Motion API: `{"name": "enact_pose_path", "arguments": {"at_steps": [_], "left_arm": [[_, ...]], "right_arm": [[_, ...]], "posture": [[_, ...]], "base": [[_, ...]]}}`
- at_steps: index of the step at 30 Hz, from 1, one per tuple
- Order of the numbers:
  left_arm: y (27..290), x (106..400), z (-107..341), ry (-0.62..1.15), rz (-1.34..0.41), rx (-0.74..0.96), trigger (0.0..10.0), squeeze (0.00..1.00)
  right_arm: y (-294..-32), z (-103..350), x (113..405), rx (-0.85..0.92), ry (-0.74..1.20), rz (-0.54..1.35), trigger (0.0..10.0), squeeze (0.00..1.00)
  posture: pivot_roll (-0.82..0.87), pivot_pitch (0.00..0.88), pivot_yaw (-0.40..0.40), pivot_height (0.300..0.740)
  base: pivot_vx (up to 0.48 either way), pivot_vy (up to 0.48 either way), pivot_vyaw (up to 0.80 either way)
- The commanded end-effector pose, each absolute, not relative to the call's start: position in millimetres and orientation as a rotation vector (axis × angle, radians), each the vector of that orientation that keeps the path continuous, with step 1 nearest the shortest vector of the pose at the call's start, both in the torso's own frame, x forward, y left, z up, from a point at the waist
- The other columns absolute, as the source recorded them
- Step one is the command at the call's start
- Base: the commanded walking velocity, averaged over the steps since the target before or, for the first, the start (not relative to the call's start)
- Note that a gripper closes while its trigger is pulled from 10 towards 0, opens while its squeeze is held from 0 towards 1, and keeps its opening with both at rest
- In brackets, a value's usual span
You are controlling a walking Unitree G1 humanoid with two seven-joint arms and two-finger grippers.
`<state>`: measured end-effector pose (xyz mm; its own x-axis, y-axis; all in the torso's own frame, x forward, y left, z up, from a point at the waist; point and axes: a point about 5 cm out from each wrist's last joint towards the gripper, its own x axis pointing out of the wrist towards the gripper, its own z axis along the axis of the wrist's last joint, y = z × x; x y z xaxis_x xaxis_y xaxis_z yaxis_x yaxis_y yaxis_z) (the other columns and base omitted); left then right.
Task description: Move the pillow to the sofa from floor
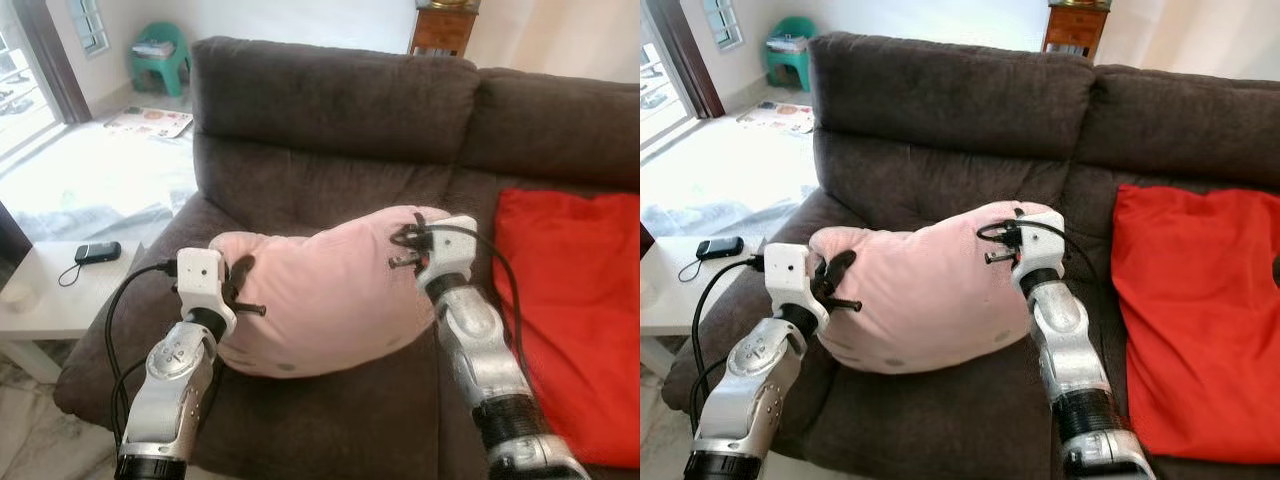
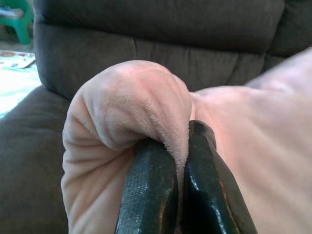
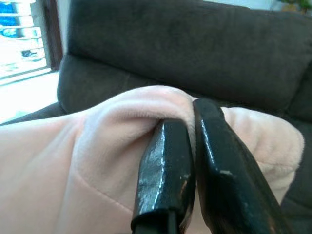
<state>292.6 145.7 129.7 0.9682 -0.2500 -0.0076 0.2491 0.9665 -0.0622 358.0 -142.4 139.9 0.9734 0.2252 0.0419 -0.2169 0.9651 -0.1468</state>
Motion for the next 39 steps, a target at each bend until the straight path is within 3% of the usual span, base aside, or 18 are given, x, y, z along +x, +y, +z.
{"name": "enact_pose_path", "arguments": {"at_steps": [1, 13, 14, 15, 16, 31, 39], "left_arm": [[128, 290, 138, 0.004, -0.381, -0.050, 10.0, 0.00], [122, 279, 129, 0.065, -0.480, -0.036, 10.0, 0.00], [121, 279, 130, 0.066, -0.494, -0.033, 10.0, 0.00], [121, 278, 130, 0.067, -0.498, -0.032, 10.0, 0.00], [121, 278, 130, 0.068, -0.499, -0.032, 10.0, 0.00], [122, 276, 131, 0.067, -0.504, -0.023, 10.0, 0.00], [131, 280, 132, 0.052, -0.417, -0.008, 10.0, 0.00]], "right_arm": [[-124, 160, 368, -0.174, -0.119, 0.308, 10.0, 0.00], [-90, 183, 377, -0.195, -0.195, 0.511, 10.0, 0.00], [-84, 186, 375, -0.191, -0.215, 0.553, 10.0, 0.44], [-83, 186, 374, -0.186, -0.220, 0.565, 10.0, 0.44], [-82, 186, 373, -0.180, -0.224, 0.585, 10.0, 1.00], [-75, 182, 366, -0.210, -0.247, 0.673, 10.0, 1.00], [-75, 180, 366, -0.223, -0.249, 0.675, 10.0, 1.00]], "posture": [[0.10, 0.001, -0.045, 0.734], [0.12, 0.007, -0.052, 0.734], [0.12, 0.007, -0.053, 0.734], [0.12, 0.007, -0.053, 0.734], [0.12, 0.008, -0.052, 0.734], [0.12, 0.005, -0.051, 0.734], [0.12, 0.004, -0.050, 0.734]], "base": [[0.000, 0.000, 0.00], [0.000, 0.000, 0.00], [0.000, 0.000, 0.00], [0.000, 0.000, 0.00], [0.000, 0.000, 0.00], [0.000, 0.000, 0.00], [0.000, 0.000, 0.00]]}}
